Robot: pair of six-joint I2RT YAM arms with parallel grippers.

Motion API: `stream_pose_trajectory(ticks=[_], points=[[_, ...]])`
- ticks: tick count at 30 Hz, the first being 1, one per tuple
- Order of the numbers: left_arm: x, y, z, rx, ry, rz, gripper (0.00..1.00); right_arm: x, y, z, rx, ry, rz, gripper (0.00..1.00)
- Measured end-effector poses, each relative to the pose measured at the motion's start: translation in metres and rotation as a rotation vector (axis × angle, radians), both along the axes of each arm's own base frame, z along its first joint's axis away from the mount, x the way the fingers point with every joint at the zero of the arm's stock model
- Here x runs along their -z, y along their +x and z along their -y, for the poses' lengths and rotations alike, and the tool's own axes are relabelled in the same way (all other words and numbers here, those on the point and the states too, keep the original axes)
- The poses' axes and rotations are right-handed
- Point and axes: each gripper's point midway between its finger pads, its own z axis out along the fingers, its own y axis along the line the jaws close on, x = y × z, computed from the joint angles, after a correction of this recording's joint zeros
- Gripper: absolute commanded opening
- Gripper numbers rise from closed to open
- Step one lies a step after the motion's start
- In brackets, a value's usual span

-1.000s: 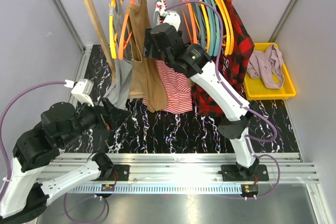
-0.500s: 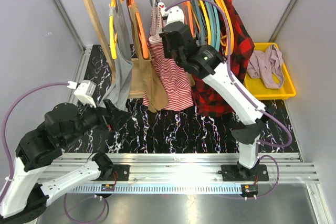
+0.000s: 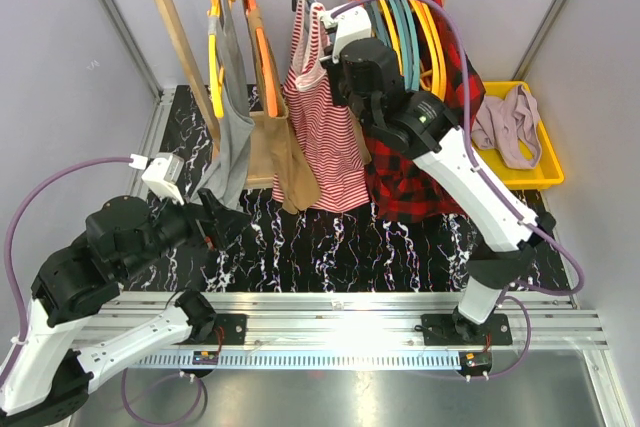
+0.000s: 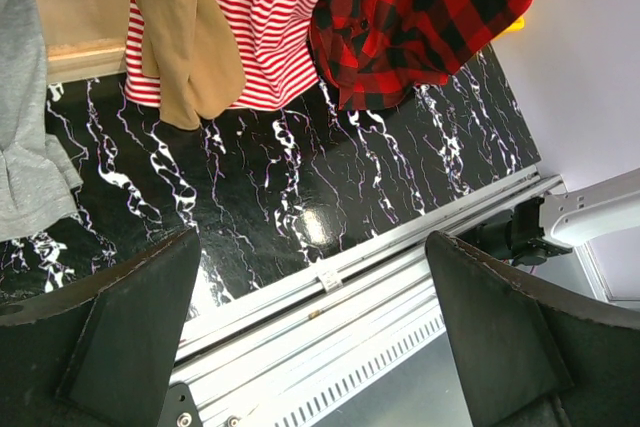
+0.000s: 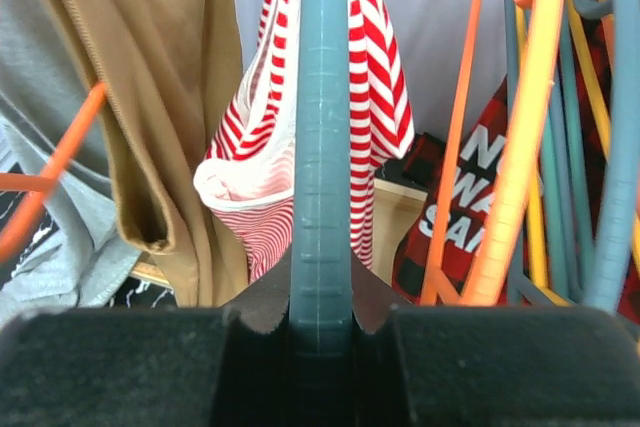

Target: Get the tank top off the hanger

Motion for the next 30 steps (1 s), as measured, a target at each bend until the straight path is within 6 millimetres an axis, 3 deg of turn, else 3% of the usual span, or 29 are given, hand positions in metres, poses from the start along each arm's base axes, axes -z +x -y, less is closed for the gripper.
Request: stream_pose_trajectory(ticks=[7,11,20,24,27,30], points=[[0.001,0.003,0.003,0.001,0.009,-0.005,0.99,-0.005,0.003,0.010,-0.018,0.061,0.016,0.00],[0.005,0.007,0.007,0.003,0.029,-0.022,0.99,-0.025,0.010,0.000,-0.037,0.179,0.064,0.00],[0.007,0.008,0.008,0.003,0.039,-0.027,0.99,-0.022,0.004,-0.009,-0.065,0.270,0.028,0.00],[0.006,0.008,0.009,0.003,0.038,-0.026,0.99,-0.009,-0.023,0.010,-0.089,0.275,-0.023,0.00],[0.005,0.010,0.010,0.004,0.036,-0.021,0.99,0.004,-0.062,0.042,-0.113,0.261,-0.071,0.00],[0.004,0.013,0.013,0.009,0.048,-0.018,0.99,0.005,-0.100,0.070,-0.152,0.260,-0.098,0.00]])
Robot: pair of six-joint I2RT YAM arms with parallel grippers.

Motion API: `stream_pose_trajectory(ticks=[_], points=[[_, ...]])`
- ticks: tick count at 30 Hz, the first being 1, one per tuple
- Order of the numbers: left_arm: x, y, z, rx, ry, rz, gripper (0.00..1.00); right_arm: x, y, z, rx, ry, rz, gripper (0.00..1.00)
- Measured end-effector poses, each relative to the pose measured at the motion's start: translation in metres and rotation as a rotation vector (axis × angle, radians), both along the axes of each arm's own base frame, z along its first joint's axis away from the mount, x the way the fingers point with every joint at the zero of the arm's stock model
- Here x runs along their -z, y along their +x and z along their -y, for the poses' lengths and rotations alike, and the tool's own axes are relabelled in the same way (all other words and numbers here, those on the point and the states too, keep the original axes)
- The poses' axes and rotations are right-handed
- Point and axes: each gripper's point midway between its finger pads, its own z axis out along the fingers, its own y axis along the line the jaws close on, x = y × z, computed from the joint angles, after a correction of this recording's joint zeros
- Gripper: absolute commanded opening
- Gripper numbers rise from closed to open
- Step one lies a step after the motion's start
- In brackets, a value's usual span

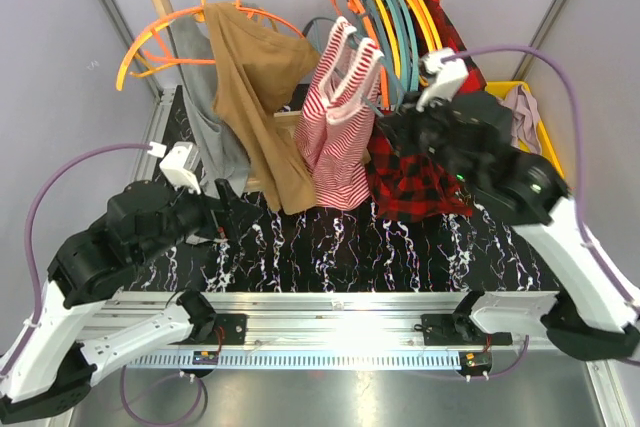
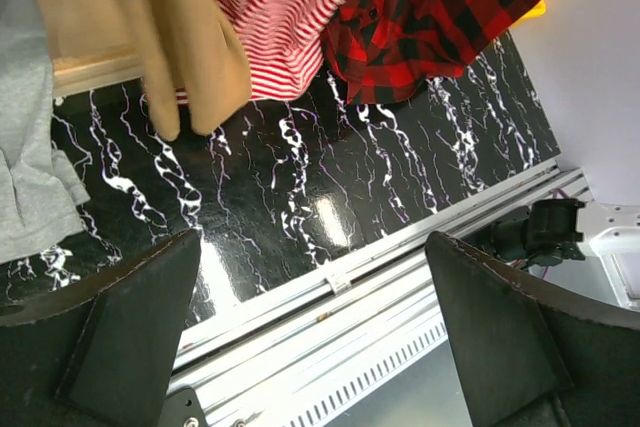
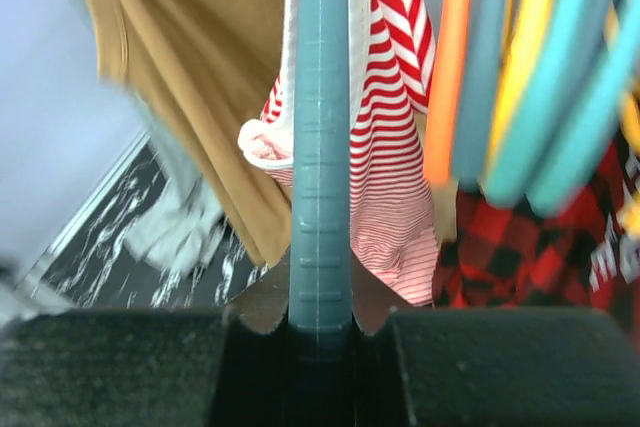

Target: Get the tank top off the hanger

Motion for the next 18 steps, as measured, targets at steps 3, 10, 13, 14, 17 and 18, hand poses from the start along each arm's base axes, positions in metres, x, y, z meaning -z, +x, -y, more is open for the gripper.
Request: stream_pose_trajectory(ticks=[3,10,13,14,17,18], points=[[-0.005,0.007,0.008,0.013,0.017,0.005,0.99,-0.005,-0.035,0.020,-0.063,0.005,-0.012,0.00],[-0.034,0.022,0.032,0.090,0.031,0.069,0.99,-0.044,-0.115,0.079,-0.163,0.027,-0.010,0.00],[-0.046,0.027,0.040,0.118,0.030,0.105,0.99,-0.075,-0.151,0.112,-0.178,0.106,0.060,0.00],[-0.049,0.028,0.041,0.125,0.030,0.115,0.99,-0.079,-0.162,0.122,-0.183,0.126,0.076,0.00],[-0.052,0.028,0.043,0.140,0.031,0.132,0.99,-0.080,-0.192,0.149,-0.195,0.185,0.104,0.00],[-0.052,0.028,0.044,0.145,0.030,0.133,0.99,-0.076,-0.197,0.150,-0.207,0.190,0.095,0.00]])
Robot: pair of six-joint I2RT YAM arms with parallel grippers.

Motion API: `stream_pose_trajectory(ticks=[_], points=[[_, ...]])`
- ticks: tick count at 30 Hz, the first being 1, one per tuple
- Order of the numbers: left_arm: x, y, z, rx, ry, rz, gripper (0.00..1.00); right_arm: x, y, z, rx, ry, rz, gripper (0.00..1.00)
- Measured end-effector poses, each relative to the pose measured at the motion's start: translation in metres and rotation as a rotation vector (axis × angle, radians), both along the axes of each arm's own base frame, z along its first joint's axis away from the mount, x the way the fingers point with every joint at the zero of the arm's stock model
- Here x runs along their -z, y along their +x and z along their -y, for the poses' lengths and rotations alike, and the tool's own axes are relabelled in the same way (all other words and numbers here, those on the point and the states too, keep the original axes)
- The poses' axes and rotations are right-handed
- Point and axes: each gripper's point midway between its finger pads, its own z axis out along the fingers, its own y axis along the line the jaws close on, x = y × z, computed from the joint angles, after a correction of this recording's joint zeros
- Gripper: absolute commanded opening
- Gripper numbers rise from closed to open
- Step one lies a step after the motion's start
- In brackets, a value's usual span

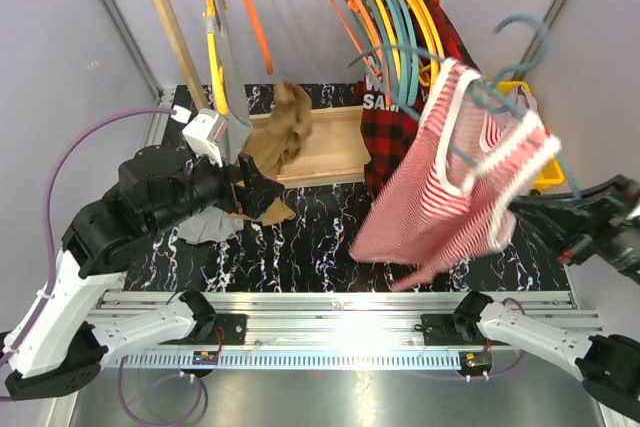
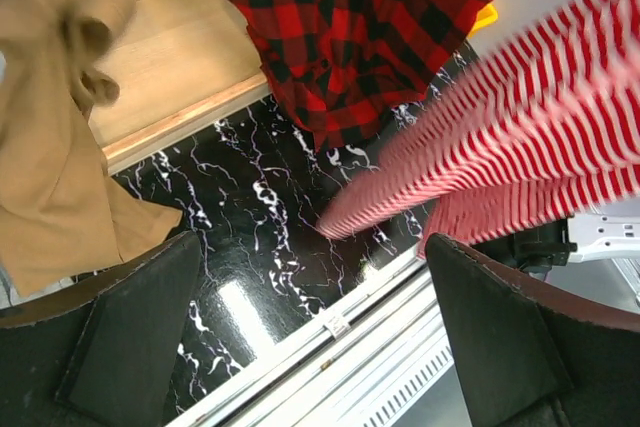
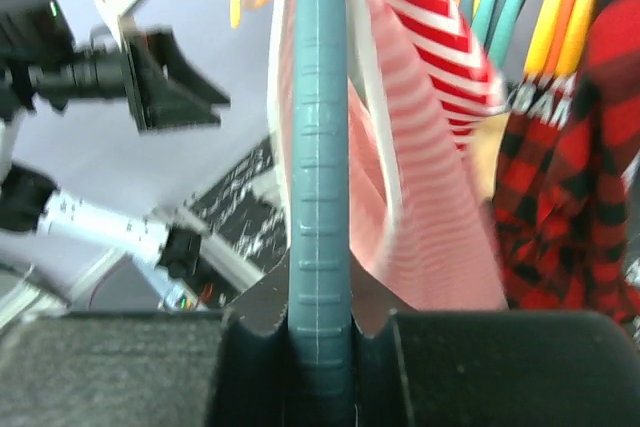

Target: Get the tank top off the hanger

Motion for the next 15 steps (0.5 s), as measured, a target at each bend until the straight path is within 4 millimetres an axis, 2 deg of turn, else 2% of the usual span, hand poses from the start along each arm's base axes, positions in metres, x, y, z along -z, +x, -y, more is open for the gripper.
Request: stream_pose_trajectory(ticks=[3,4,8,11,15], points=[[-0.001,-0.002,0.003,0.018,-0.007,0.001,0.99,0.034,0.001,-0.017,-0.056,-0.044,-0.094,0.00],[-0.003,-0.004,0.005,0.035,-0.017,0.003,0.99,0.080,0.014,-0.045,-0.094,-0.139,-0.237,0.00],[-0.008,-0.014,0.025,0.149,-0.055,-0.012,0.99,0.128,0.027,-0.080,-0.158,-0.198,-0.389,0.00],[-0.003,-0.026,0.053,0.279,-0.059,-0.049,0.99,0.153,0.028,-0.096,-0.192,-0.211,-0.474,0.00],[0.018,-0.040,0.096,0.421,0.013,-0.106,0.99,0.158,0.027,-0.107,-0.229,-0.182,-0.501,0.00]])
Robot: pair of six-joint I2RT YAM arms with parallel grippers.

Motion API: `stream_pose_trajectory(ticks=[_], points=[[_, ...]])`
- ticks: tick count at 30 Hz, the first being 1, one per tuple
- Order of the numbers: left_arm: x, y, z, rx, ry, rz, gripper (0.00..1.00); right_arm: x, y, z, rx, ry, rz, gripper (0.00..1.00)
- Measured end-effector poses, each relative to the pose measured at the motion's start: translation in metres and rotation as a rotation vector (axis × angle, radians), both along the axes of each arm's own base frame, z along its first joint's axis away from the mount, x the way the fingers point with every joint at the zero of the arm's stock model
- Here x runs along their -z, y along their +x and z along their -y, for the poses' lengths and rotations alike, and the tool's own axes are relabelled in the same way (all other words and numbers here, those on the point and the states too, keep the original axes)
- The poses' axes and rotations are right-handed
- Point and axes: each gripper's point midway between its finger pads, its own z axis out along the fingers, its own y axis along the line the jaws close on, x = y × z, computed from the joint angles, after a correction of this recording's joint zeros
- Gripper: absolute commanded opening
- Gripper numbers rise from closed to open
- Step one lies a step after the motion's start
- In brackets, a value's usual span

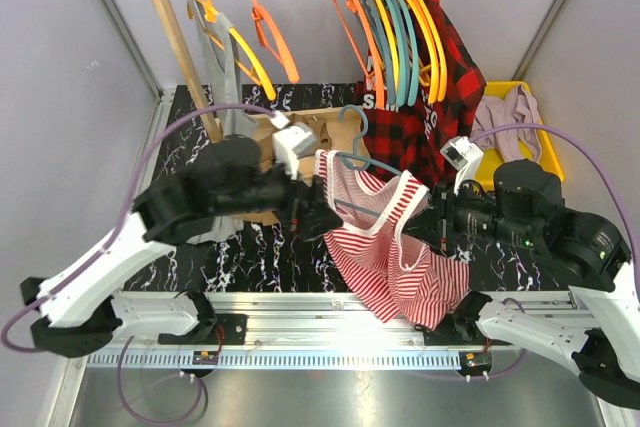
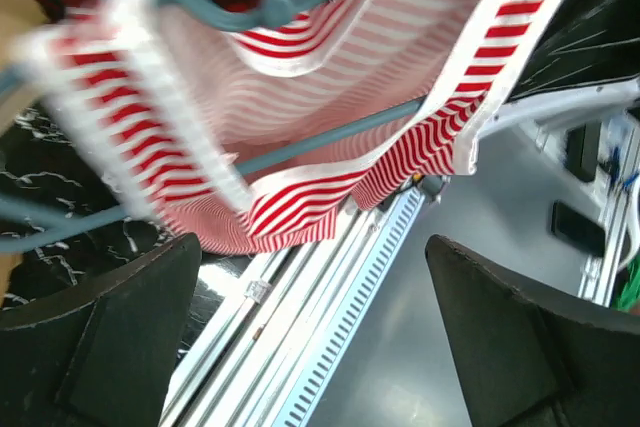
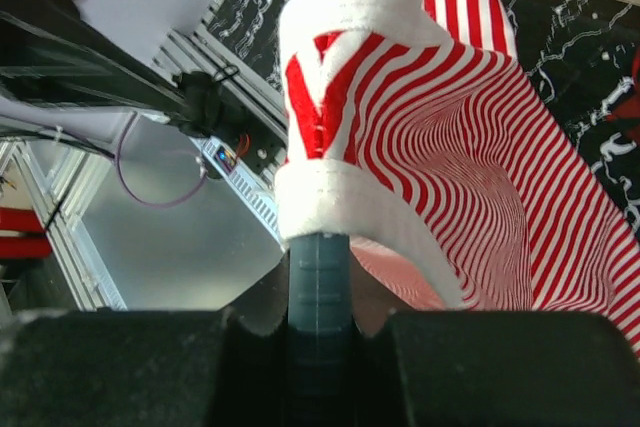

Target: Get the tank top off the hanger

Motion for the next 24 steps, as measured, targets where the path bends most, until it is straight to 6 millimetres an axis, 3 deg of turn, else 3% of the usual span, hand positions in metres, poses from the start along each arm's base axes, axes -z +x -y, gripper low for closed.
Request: stream_pose_trajectory(ticks=[2,5,16,22,24], points=[[0.018,0.004,0.014,0.005,0.055,-0.021,0.99,-0.002,0.002,-0.004,-0.001,0.022,0.001,0.00],[0.032,0.019,0.016,-0.059,0.113,-0.022,0.99,-0.006,0.002,-0.009,-0.007,0.051,-0.002,0.00],[0.032,0.064,-0.026,-0.397,0.197,0.091,0.99,0.003,0.000,-0.016,-0.017,0.070,-0.045,0.00],[0.036,0.074,-0.030,-0.451,0.223,0.108,0.99,0.005,-0.003,-0.019,-0.037,0.076,-0.062,0.00],[0.042,0.078,-0.027,-0.459,0.245,0.107,0.93,0.005,-0.003,-0.019,-0.037,0.076,-0.062,0.00]])
